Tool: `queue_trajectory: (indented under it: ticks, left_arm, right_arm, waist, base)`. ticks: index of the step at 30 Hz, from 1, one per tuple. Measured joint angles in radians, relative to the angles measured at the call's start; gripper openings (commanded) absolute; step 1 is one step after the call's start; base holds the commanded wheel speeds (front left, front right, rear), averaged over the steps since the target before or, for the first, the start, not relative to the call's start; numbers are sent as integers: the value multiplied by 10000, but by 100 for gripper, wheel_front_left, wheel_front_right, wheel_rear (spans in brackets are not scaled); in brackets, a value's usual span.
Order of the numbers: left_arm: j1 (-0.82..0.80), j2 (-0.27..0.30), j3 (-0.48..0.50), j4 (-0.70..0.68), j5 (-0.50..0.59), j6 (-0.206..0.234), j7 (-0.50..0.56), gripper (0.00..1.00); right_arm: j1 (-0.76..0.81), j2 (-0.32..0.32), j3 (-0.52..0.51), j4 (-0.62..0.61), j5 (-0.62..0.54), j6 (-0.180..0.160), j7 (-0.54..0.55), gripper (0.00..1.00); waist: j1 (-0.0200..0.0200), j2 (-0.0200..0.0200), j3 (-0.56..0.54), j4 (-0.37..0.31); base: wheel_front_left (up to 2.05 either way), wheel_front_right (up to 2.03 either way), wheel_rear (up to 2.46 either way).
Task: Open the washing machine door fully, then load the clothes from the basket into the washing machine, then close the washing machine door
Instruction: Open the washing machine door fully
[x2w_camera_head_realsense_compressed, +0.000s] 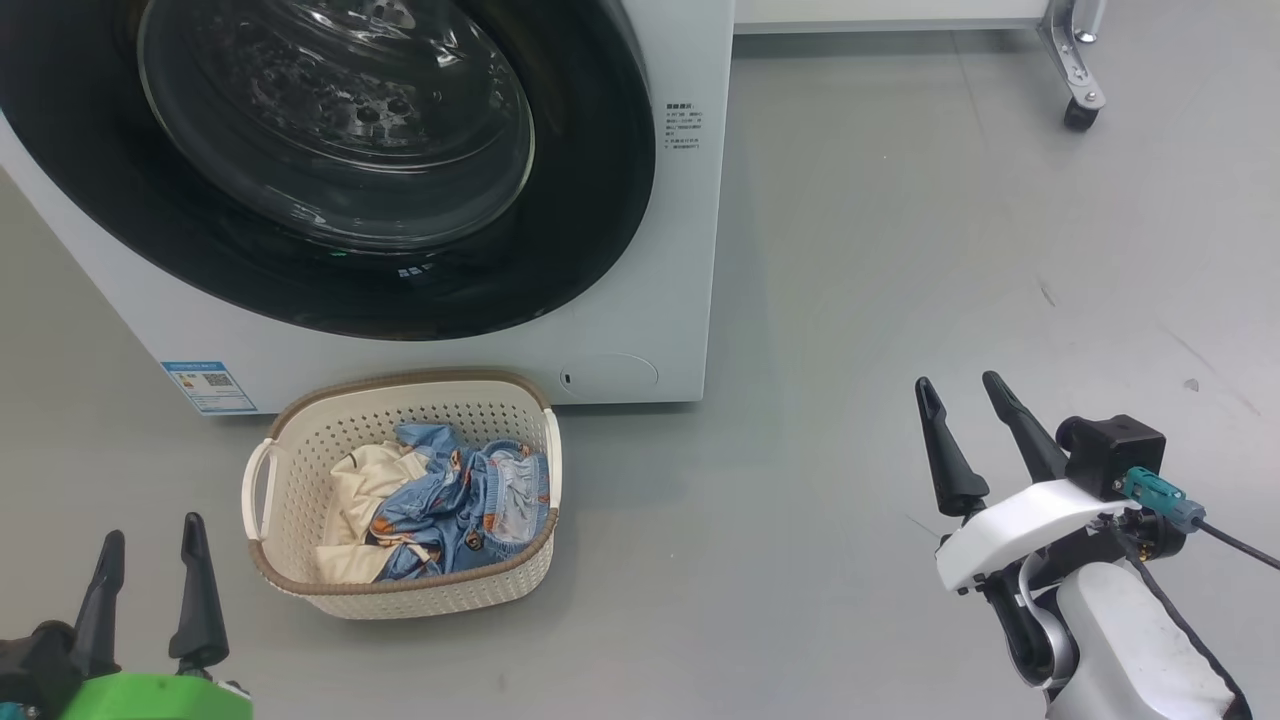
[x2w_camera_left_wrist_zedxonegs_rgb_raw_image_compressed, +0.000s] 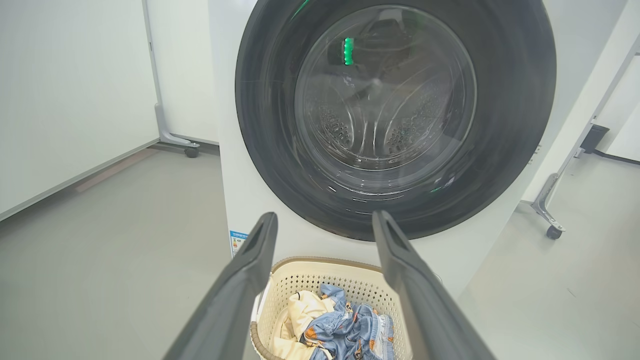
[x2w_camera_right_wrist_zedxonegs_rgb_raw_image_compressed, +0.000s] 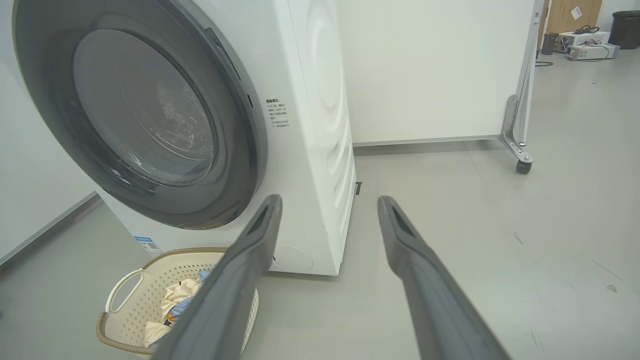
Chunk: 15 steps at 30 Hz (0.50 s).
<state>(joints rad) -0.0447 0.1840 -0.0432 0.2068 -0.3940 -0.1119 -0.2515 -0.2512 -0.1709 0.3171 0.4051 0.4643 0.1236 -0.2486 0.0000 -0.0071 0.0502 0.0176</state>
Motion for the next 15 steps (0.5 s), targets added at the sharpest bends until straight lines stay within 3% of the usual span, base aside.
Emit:
queue_trajectory:
  ticks: [15]
  left_arm:
    - [-347,29,65,-232,-25,-4,0,100]
  right_arm:
    - [-914,-138,-345,-360,2,0,-6,100]
  waist:
    - [0,0,812,31]
  base:
    - [0,0,0]
